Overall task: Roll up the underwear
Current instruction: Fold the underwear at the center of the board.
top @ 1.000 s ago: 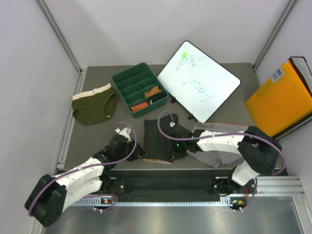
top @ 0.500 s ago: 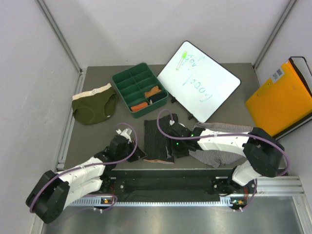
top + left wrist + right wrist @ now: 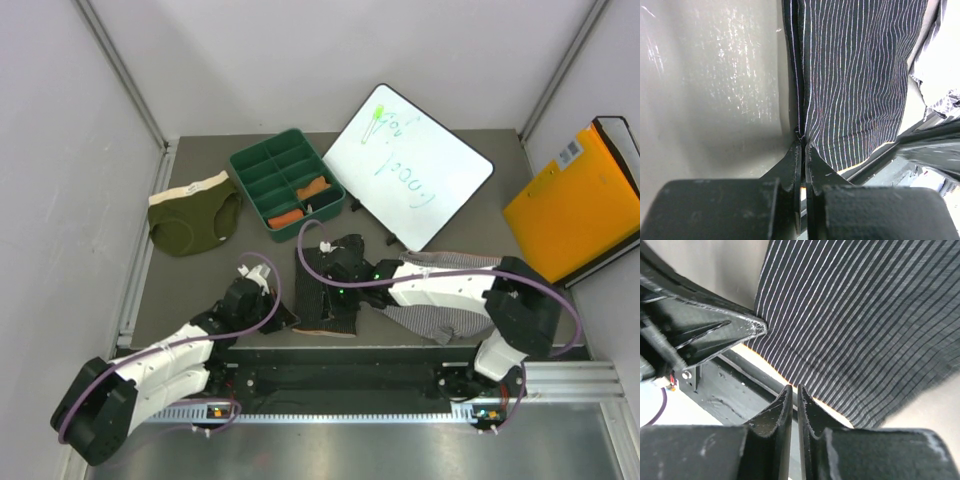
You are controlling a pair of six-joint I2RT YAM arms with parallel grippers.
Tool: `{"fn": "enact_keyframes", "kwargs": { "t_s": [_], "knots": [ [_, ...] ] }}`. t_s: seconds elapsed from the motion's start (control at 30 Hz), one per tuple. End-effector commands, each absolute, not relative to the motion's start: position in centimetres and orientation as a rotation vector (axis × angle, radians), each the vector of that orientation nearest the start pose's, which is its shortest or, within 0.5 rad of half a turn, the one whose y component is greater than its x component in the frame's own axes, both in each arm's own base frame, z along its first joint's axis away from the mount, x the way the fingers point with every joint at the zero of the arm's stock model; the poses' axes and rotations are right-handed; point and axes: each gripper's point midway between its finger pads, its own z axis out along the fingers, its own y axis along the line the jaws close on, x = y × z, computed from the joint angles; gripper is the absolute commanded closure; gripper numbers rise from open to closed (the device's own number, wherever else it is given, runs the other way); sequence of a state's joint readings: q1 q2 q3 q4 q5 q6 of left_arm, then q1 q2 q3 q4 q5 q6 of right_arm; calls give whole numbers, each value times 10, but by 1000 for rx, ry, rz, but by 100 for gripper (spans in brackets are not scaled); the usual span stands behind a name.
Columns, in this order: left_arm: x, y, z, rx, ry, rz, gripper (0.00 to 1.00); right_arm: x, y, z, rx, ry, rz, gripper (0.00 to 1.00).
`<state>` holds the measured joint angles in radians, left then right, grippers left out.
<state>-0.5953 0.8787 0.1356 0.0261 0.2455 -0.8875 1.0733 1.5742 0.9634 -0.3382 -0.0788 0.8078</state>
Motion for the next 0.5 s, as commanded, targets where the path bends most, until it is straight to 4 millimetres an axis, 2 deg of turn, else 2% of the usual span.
{"fn": "enact_keyframes", "kwargs": {
  "t_s": [0.0, 0.13, 0.27, 0.37, 0.47],
  "knots": [
    [155, -191, 24, -197, 2489, -955, 100, 130, 372, 57, -440, 2727, 867, 93],
    [161, -194, 36, -189, 2458, -960, 100, 124, 362, 30, -430, 2806, 789, 95],
    [171, -201, 56, -179, 2405, -1002, 100, 119, 354, 4, -421, 2869, 721, 96],
    [176, -208, 69, -162, 2371, -1037, 100, 118, 355, 2, -422, 2872, 730, 96],
    [180, -211, 74, -146, 2364, -1039, 100, 121, 356, 15, -428, 2839, 750, 93]
  ]
}}
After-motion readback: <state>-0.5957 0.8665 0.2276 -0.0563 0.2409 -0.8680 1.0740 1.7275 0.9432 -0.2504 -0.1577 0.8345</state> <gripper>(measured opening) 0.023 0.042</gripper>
